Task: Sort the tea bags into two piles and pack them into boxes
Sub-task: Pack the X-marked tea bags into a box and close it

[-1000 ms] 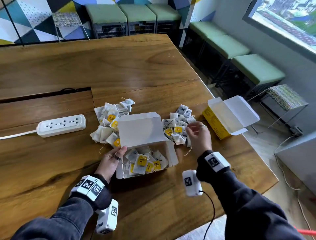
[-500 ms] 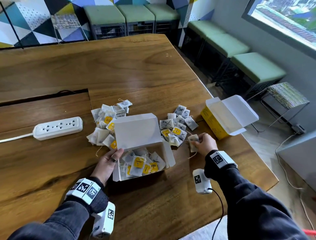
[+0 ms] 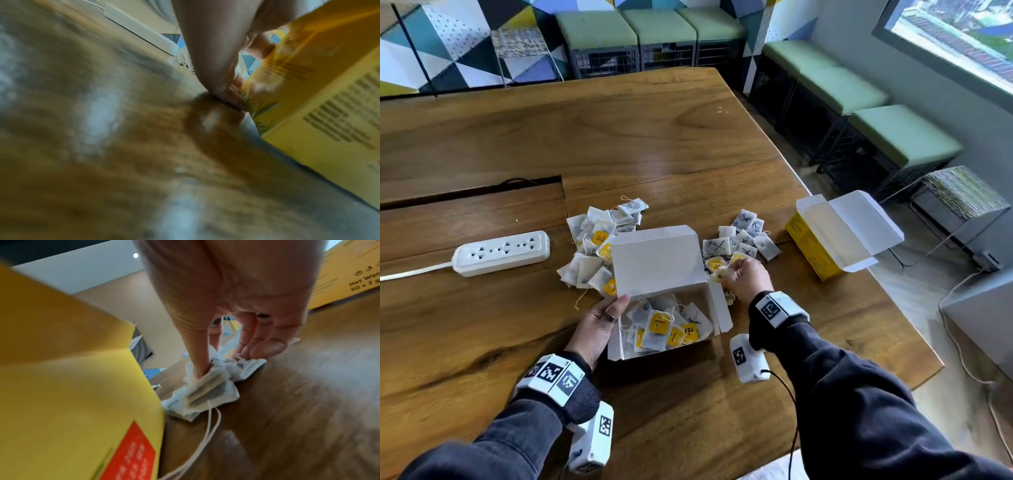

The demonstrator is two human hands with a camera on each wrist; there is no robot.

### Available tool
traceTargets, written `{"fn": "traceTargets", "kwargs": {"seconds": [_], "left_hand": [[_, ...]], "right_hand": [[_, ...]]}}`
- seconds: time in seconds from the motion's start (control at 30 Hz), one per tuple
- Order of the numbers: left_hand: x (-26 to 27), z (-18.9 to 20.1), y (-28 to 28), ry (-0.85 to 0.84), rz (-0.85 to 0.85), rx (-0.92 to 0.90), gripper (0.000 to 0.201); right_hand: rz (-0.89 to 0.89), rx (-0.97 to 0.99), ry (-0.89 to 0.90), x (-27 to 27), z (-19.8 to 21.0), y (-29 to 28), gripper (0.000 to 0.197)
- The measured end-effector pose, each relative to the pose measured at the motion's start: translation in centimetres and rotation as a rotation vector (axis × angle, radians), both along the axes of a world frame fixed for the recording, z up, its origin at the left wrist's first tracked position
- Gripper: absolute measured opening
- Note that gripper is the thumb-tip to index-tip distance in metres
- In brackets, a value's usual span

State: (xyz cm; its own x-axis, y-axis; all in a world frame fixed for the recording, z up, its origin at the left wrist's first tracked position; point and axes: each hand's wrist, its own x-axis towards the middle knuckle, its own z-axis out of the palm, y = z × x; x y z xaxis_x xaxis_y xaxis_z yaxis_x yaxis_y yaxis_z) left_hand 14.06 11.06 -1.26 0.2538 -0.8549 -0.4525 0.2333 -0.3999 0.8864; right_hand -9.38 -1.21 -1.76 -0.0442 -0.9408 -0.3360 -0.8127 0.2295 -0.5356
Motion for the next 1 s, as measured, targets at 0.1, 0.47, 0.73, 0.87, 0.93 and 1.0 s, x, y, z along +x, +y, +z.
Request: {"fn": "traceTargets", "kwargs": {"seconds": [0.1, 0.47, 0.73, 0.87, 0.93, 1.0], "left_hand": [[0.0, -0.1, 0.0, -0.006, -0.014, 0.001, 0.013], [-0.1, 0.1, 0.0, -0.038, -0.017, 0.012, 0.011], [-0.1, 0.0, 0.0, -0.009, -0.025, -0.007, 0.013], [0.1, -0.2, 0.0, 0.004, -0.013, -0.009, 0.013], [0.1, -0.3, 0.0, 0.018, -0.012, -0.003, 0.012], [0.1, -0.4, 0.0, 0.024, -0.015, 0.000, 0.012]], "right_hand": [[-0.081, 0.037, -0.083, -0.2, -0.1, 0.6, 0.037], [-0.042, -0.205, -0.268, -1.2, 1.5, 2.5, 0.034], [0.087, -0.534, -0.375, -1.9, 7.7, 3.8, 0.039], [0.251, -0.343, -0.509, -0.2, 10.3, 5.3, 0.037], [0.325, -0.152, -0.659, 0.9, 10.8, 6.0, 0.038], [0.354, 0.046, -0.799, 2.2, 10.6, 6.6, 0.038]]}}
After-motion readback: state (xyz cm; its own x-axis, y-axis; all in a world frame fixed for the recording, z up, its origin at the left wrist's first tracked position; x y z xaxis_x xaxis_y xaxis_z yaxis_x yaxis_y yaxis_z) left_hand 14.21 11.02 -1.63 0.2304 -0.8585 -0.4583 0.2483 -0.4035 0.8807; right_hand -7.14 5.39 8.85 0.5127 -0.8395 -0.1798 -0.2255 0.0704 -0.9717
